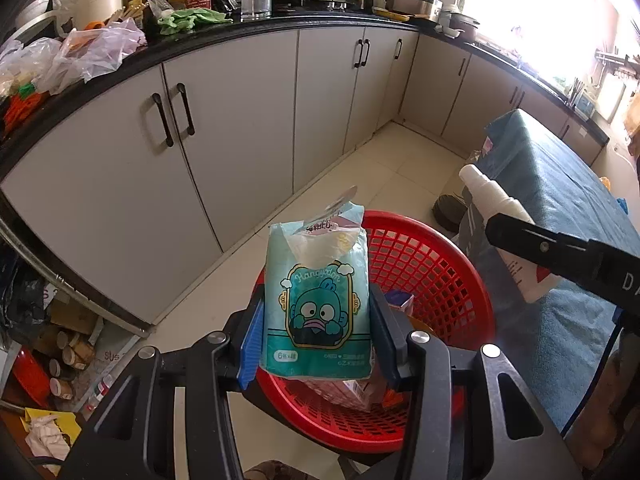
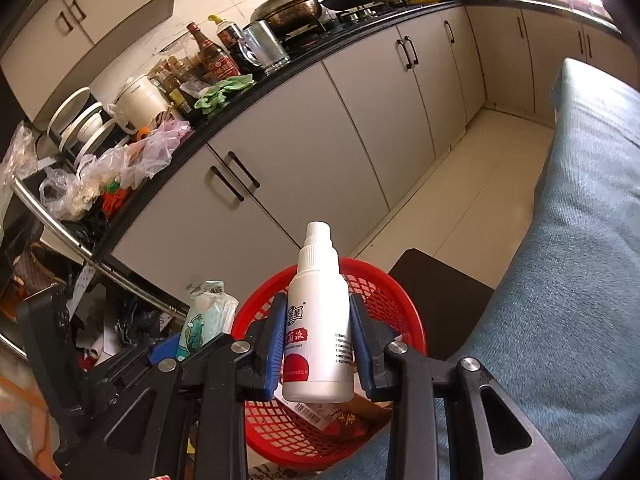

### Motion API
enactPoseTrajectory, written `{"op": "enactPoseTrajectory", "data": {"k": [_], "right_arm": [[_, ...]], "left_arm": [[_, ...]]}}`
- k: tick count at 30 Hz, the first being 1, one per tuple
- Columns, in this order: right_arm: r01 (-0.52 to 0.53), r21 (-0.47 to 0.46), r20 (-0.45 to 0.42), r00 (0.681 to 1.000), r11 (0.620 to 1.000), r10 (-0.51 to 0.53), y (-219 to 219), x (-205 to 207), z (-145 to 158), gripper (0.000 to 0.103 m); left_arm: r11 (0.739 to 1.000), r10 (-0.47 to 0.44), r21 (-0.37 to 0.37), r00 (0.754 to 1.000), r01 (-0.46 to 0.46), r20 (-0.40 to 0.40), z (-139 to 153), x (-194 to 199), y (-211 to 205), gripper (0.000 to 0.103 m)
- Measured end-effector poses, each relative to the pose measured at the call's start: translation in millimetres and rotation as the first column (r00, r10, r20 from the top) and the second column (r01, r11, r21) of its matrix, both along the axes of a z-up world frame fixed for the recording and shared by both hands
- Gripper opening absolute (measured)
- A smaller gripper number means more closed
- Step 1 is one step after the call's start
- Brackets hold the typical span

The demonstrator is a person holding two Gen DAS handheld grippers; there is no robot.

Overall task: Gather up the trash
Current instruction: 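Lower both tools into the red basket and open them to drop the items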

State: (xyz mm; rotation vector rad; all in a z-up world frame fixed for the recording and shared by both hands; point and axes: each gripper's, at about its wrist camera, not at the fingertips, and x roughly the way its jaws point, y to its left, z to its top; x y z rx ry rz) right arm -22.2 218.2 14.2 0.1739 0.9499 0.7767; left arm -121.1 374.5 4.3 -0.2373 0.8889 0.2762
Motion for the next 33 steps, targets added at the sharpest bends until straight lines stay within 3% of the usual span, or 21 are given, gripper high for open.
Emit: {"op": "enactPoseTrajectory", "data": {"k": [4, 13, 21, 33], "right_arm": [[-0.010, 0.025, -0.027, 1.000, 1.000, 0.011, -1.9, 4.0, -5.8, 0.033], [-0.012, -0.001, 0.032, 0.999, 1.000, 0.012, 1.2, -4.3, -1.6, 0.033], [-0.009, -0.001, 0.028, 1.000, 1.000, 0.009, -0.1, -3.7, -2.9, 0.033], [0.016, -0.030, 0.059, 0.998, 0.999, -0.014, -0.1, -7.2, 1.9, 0.033]], "left_arm": [[1.000, -0.004, -0.011, 1.000, 0.004, -0.008, -4.3, 8.7, -0.4, 0.046], [0.999, -0.003, -0.039, 1.000, 0.002, -0.025, -14.6, 19.3, 5.5, 0.046], [0.999, 0.004, -0.048, 1.000, -0.005, -0.028, -16.9, 18.5, 8.6, 0.046], [1.000, 0.019, -0.019, 0.999, -0.019, 0.025, 11.4, -15.2, 3.1, 0.046]]}}
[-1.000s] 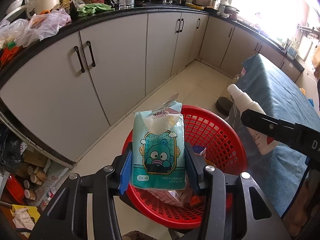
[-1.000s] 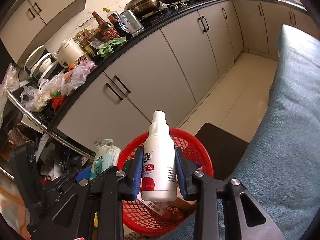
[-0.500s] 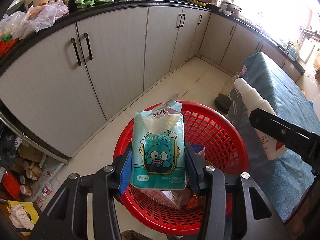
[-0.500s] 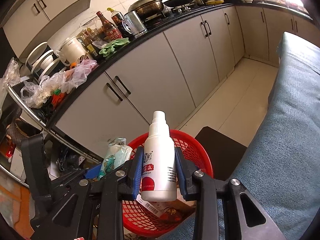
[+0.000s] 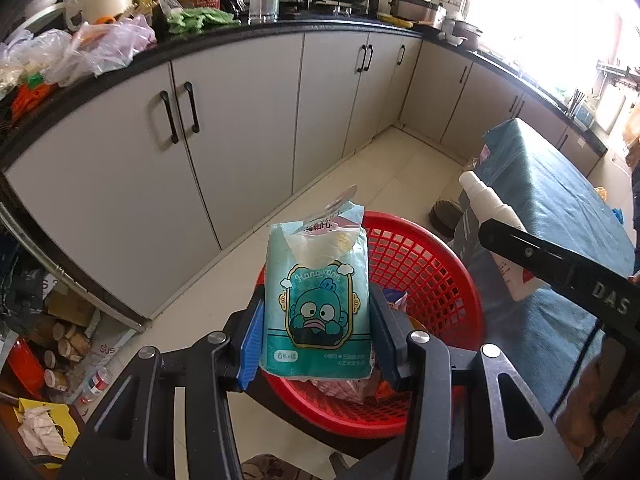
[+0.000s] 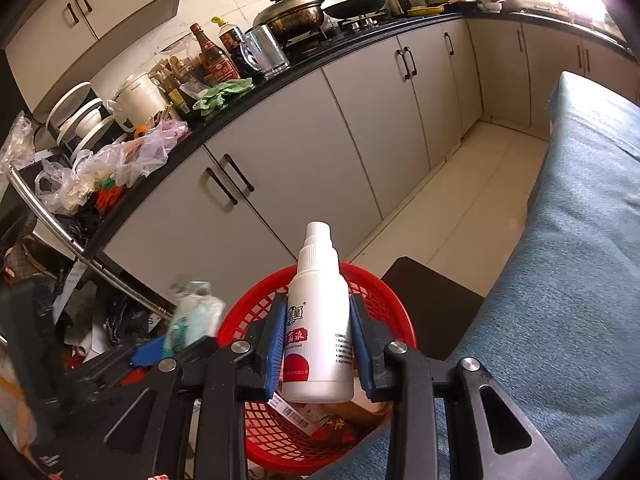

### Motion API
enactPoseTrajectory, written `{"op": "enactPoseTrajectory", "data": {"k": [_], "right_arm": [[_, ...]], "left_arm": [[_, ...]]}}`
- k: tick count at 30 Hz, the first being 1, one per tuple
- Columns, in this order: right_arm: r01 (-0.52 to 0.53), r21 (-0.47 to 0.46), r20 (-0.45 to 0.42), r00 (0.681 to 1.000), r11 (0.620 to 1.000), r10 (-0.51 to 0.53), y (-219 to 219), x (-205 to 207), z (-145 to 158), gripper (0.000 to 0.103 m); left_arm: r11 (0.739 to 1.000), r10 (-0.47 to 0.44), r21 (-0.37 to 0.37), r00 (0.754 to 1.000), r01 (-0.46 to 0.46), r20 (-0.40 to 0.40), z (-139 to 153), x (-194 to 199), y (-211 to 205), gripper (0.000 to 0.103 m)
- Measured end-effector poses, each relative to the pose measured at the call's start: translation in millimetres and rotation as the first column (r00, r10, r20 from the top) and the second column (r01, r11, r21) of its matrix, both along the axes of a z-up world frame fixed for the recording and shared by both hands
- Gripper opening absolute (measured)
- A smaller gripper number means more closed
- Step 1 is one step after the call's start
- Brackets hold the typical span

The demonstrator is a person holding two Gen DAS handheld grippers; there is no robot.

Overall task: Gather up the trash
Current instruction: 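Lower both tools into the red basket and open them to drop the items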

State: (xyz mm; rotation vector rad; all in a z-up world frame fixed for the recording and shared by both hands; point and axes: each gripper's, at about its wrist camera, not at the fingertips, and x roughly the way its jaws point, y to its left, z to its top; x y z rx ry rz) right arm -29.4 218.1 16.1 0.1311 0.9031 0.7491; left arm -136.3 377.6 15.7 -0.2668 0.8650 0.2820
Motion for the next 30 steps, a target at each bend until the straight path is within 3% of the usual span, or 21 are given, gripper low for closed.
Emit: {"op": "enactPoseTrajectory", "data": {"k": [7, 30], "right_arm": [[0.021, 0.042, -0.037, 0.999, 0.999, -0.020, -22.8, -13.8, 8.9, 0.033], [0.015, 0.046, 0.052, 0.998, 0.999, -0.017, -64.7, -85.7, 38.7, 0.033]], "left_arm": [[1.000, 0.007, 0.004, 1.000, -0.007, 0.024, 12.9, -19.8, -7.1, 0.046], [0.995, 0.003, 0.100, 0.997, -0.011, 0.076, 39.5, -58.5, -35.7, 0.046]]}}
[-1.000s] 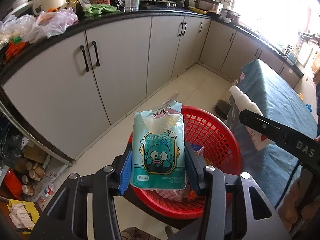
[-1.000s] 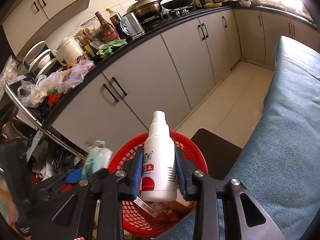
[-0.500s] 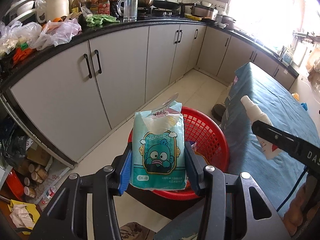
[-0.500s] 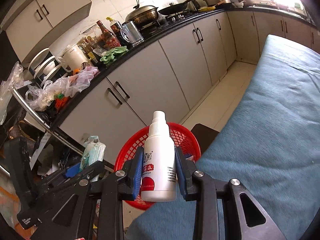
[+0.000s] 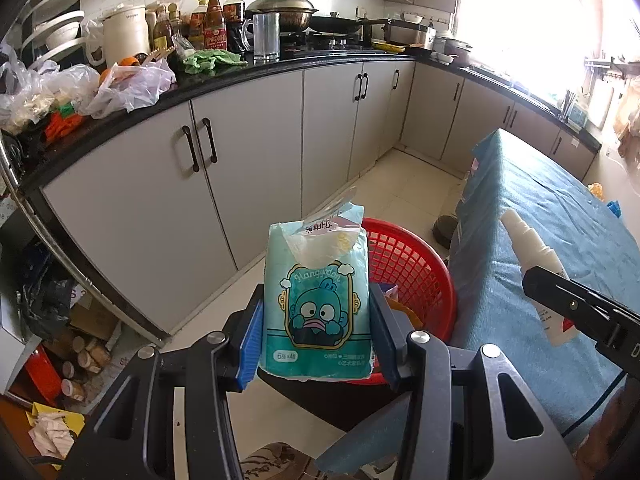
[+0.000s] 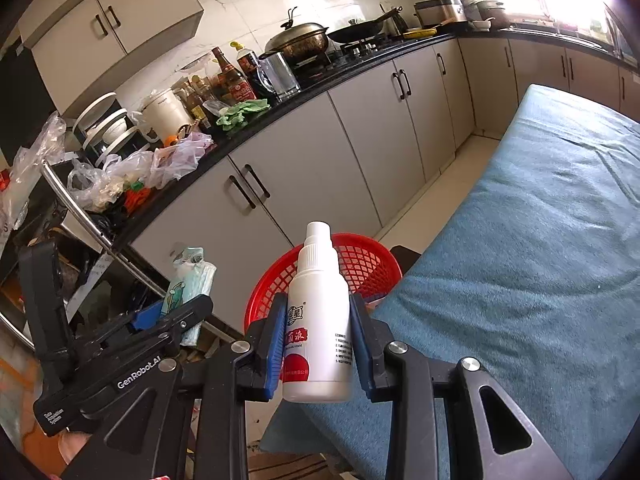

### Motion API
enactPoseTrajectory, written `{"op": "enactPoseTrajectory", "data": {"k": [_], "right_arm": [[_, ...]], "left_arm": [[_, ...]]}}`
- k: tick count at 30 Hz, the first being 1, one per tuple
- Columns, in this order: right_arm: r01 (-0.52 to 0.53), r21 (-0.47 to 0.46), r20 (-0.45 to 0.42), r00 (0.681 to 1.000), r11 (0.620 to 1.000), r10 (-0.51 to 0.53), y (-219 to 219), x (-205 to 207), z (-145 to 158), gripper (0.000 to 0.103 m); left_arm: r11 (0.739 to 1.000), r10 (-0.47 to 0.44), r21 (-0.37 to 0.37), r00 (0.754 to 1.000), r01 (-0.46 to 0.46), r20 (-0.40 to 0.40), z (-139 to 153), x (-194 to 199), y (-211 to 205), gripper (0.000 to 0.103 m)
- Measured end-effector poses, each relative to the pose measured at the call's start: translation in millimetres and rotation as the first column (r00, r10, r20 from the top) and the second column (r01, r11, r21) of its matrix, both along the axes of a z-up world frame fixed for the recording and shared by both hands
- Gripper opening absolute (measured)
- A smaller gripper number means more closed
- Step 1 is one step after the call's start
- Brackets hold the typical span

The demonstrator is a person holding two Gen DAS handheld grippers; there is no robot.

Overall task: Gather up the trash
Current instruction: 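Lower both tools into the red basket and open them to drop the items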

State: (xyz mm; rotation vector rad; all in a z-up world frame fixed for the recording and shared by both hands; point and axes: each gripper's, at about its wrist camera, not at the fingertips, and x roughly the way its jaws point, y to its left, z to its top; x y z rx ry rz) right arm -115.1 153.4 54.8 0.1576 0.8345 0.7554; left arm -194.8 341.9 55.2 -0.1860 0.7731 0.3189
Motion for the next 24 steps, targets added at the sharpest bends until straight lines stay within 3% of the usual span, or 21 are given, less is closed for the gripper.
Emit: {"op": "enactPoseTrajectory", "data": {"k": [24], "right_arm": [[-0.018, -0.025, -0.024, 1.000, 1.000, 0.017, 8.1, 1.5, -11.1, 0.033]], "left_arm": [[1.000, 0.013, -0.008, 0.999, -0.014, -0.036, -17.8, 11.7, 11.5, 0.046]]}}
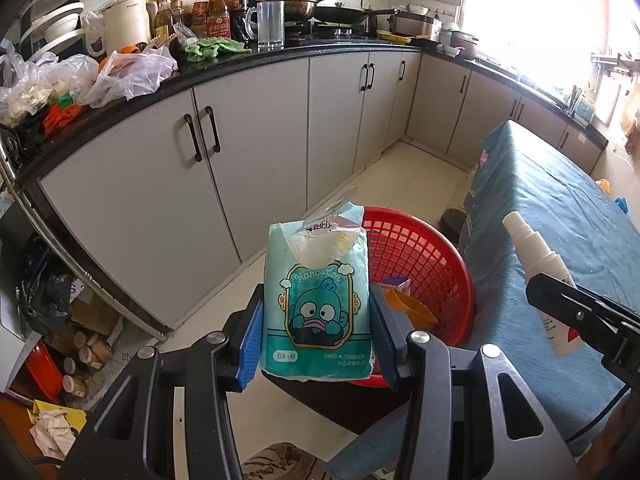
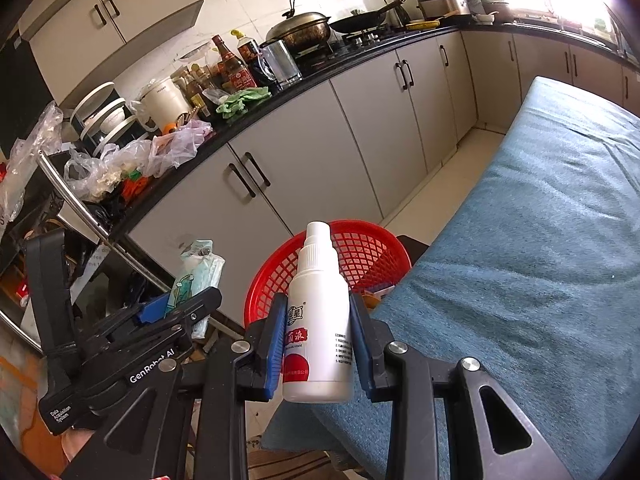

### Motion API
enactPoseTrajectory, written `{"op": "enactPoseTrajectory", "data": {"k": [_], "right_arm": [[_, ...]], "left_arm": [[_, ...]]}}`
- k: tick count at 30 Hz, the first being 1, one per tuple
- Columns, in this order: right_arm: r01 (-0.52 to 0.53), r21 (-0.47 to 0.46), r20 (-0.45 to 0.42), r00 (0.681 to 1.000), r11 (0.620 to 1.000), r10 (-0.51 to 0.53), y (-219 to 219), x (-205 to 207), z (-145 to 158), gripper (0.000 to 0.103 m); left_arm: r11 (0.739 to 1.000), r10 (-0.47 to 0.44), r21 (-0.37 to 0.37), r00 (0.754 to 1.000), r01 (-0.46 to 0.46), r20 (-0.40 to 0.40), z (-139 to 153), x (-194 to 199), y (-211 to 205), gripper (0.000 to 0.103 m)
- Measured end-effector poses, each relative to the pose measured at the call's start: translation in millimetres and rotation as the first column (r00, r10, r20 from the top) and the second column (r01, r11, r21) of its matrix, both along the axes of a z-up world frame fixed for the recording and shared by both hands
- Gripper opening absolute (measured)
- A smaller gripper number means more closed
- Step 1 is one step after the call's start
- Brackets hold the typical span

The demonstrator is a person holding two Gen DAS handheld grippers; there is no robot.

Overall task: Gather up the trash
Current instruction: 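Lower both tools into the red basket and open them to drop the items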

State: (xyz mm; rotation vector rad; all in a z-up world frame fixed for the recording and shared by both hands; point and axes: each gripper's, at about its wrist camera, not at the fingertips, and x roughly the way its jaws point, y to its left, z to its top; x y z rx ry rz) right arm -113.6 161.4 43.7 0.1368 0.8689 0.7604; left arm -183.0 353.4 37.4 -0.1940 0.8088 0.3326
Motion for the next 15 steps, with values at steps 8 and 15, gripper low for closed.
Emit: {"op": "enactPoseTrajectory", "data": {"k": [8, 15], "right_arm": [[-0.013, -0.033, -0.017, 1.000, 0.999, 0.012, 16.4, 14.8, -7.7, 0.033], [-0.011, -0.060, -0.021, 1.000, 0.998, 0.010, 33.4, 33.5, -14.0, 0.033]], "left_arm": [[1.000, -0.019, -0.019, 1.000, 0.018, -0.014, -10.6, 17.9, 6.6, 0.046], [0.997, -0.038, -0.063, 0.999, 0.037, -0.021, -18.2, 38.0, 18.6, 0.046]]}}
